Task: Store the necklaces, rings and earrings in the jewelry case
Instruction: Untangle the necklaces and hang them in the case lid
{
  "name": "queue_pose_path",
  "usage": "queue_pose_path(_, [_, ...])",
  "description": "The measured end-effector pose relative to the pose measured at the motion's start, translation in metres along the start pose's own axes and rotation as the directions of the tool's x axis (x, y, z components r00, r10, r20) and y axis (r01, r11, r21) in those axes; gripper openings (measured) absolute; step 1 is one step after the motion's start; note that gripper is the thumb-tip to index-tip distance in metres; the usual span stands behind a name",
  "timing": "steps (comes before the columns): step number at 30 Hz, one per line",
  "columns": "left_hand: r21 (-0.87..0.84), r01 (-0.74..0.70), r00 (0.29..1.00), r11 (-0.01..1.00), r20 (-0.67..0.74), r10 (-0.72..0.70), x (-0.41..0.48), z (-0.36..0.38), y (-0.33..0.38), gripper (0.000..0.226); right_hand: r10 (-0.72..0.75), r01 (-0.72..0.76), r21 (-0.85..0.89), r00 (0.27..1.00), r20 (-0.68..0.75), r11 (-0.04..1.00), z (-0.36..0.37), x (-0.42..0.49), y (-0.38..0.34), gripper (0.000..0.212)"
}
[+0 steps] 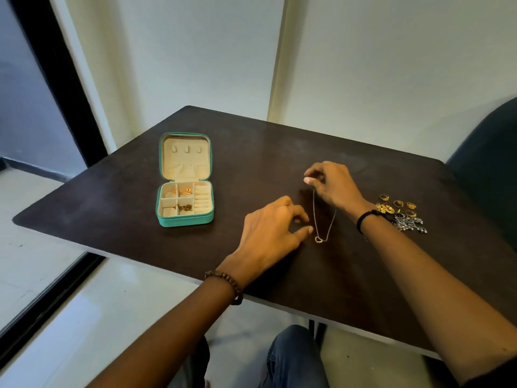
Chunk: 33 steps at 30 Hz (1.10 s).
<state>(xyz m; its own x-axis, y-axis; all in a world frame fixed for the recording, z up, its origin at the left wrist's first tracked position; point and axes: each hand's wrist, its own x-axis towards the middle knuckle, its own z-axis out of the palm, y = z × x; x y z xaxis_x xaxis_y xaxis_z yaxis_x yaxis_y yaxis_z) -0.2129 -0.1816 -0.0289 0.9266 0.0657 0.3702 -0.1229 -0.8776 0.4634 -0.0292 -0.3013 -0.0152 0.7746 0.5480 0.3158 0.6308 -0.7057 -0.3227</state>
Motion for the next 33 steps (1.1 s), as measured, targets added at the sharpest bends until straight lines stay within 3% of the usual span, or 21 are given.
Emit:
queue_pose_path(10, [0.017, 0.197, 0.958, 0.98, -0.216, -0.188, -0.024, -0.065, -0.062, 0.017, -0.226, 0.221, 0.194, 0.974, 0.003, 0.956, 0.027, -0.006, -0.11, 0.013])
queue_pose_path(14, [0.048, 0.387, 0.873, 0.921, -0.34, -0.35, -0.041, -0.086, -0.099, 0.019, -0.278, 0.261, 0.305, 0.96, 0.013, 0.916, 0.037, -0.008, -0.159, 0.015])
queue_pose_path(17, [-0.02, 0.485, 0.787, 0.874, -0.424, -0.447, -0.054, -0.093, -0.124, 0.021, -0.314, 0.276, 0.325, 0.947, 0.068, 0.905, 0.047, -0.007, -0.186, 0.018])
queue_pose_path(21, [-0.174, 0.548, 0.694, 0.818, -0.452, -0.561, -0.061, -0.094, -0.145, 0.026, -0.268, 0.221, 0.3, 0.955, 0.128, 0.928, 0.061, -0.006, -0.211, 0.021])
queue_pose_path(26, [-0.214, 0.551, 0.711, 0.807, -0.387, -0.588, -0.063, -0.091, -0.153, 0.03, -0.139, 0.096, 0.261, 0.978, 0.154, 0.961, 0.075, -0.006, -0.227, 0.019])
queue_pose_path(33, [-0.221, 0.542, 0.702, 0.811, -0.412, -0.581, -0.063, -0.089, -0.157, 0.028, 0.01, -0.035, 0.212, 0.993, 0.118, 0.977, 0.084, -0.003, -0.245, 0.019])
